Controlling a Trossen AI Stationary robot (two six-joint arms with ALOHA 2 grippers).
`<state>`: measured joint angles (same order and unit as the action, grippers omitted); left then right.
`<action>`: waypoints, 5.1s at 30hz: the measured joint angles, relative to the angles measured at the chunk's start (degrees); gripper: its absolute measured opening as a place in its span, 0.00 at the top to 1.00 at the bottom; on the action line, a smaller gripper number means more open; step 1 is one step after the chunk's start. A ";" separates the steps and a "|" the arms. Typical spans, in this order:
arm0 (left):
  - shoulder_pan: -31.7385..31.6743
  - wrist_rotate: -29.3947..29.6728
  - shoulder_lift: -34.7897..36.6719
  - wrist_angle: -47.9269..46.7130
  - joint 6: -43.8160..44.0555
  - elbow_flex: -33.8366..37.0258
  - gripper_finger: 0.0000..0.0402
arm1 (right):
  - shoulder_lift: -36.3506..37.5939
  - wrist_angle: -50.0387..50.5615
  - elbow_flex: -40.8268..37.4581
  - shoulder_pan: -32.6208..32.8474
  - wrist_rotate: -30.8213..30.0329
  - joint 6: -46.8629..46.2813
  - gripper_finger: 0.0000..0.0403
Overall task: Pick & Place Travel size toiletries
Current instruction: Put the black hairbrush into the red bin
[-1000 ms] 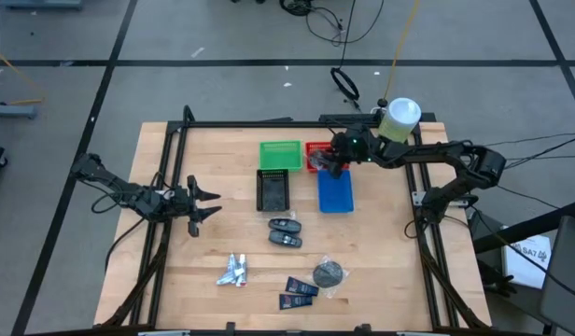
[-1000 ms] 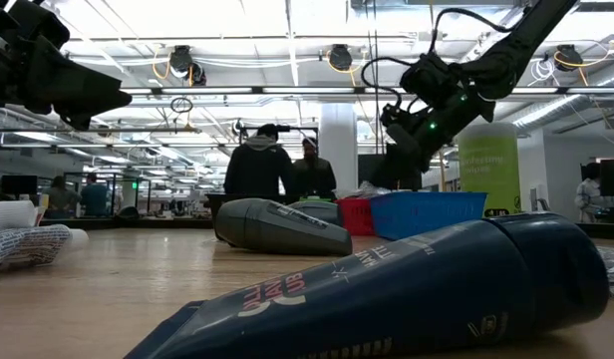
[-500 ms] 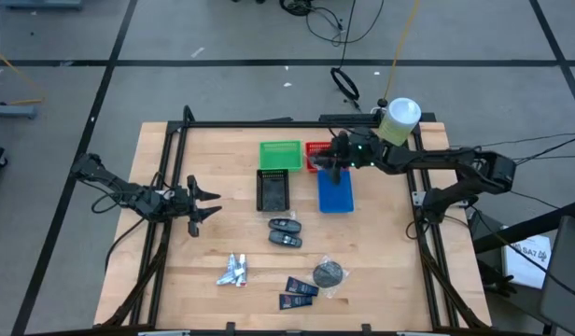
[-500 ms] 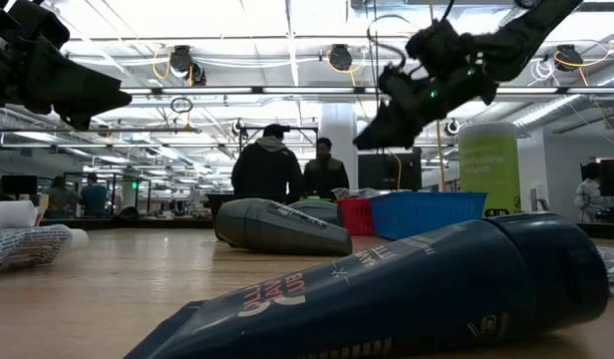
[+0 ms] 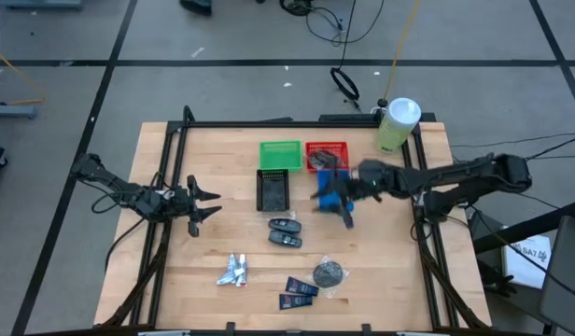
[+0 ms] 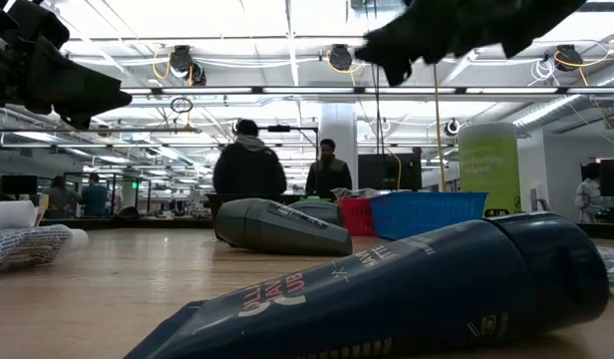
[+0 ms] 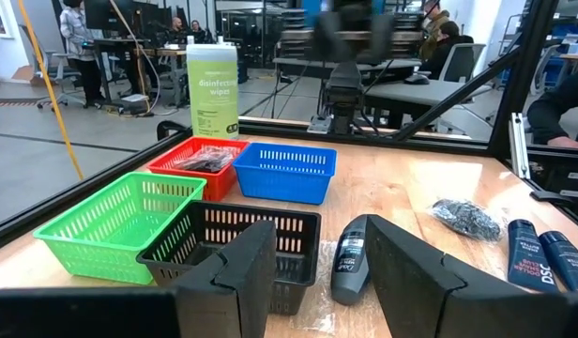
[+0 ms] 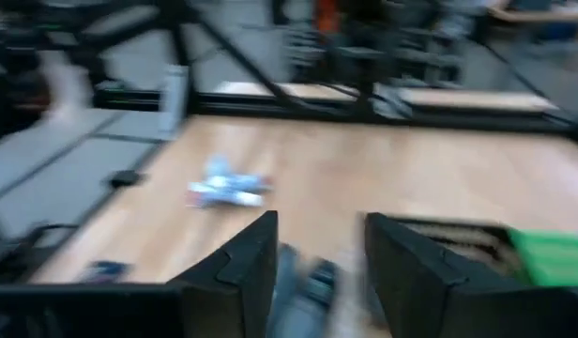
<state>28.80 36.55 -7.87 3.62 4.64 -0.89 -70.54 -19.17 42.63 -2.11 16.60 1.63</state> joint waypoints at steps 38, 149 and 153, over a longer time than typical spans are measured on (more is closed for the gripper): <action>0.00 0.24 -0.01 0.00 2.53 0.00 0.59 | -32.90 29.71 15.94 35.93 -23.03 -21.17 0.23; 0.00 0.97 0.01 0.48 0.11 0.02 0.59 | -4.17 40.66 15.81 26.59 -40.92 -9.04 1.00; 0.01 0.97 0.01 0.48 0.12 0.02 0.59 | -4.20 40.68 15.80 24.23 -40.63 -7.67 1.00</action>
<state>28.80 37.52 -7.86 4.10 4.76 -0.86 -74.74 21.51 58.43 22.12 -24.03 -6.05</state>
